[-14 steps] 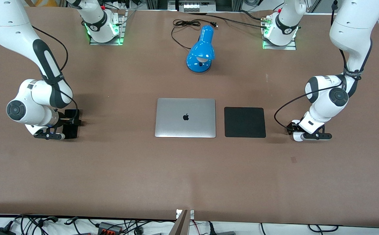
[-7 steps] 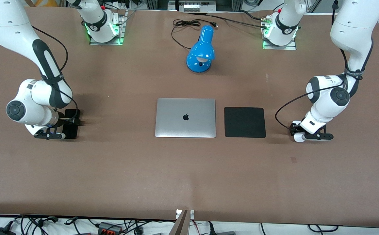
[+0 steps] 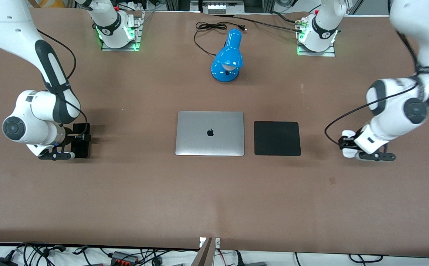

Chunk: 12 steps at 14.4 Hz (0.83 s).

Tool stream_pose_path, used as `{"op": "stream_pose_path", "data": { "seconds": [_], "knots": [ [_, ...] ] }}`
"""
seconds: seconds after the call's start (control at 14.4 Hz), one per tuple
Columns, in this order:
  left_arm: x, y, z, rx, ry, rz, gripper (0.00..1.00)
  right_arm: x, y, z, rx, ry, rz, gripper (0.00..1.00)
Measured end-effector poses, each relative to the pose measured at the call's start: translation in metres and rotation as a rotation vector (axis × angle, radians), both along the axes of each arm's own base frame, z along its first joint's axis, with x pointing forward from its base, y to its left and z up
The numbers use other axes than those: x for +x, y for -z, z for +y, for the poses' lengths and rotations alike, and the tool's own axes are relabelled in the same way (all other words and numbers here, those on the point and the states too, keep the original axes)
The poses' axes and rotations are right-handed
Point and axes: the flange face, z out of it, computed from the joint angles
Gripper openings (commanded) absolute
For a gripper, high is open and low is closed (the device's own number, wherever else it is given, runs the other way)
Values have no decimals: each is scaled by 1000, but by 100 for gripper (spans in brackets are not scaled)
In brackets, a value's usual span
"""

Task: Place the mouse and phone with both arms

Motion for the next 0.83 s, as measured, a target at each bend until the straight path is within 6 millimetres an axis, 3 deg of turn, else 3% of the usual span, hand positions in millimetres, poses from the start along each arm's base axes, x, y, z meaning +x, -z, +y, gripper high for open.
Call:
{"op": "stream_pose_path", "data": {
  "seconds": [0.21,0.35,0.49,0.62,0.83],
  "knots": [
    [13,-87,-18,-11,33,80,31,11,-29,74,6,-70,-36,30],
    [16,-112,-47,-17,62,93,31,7,-28,139,1,-89,-52,30],
    [13,-109,-90,-25,52,105,29,-4,-21,200,14,-64,-56,30],
    [9,-90,-138,-31,5,131,29,-18,-11,250,32,-18,-59,31],
    [-3,-41,-200,-23,-39,108,29,-34,5,295,15,69,-61,32]
  ]
}}
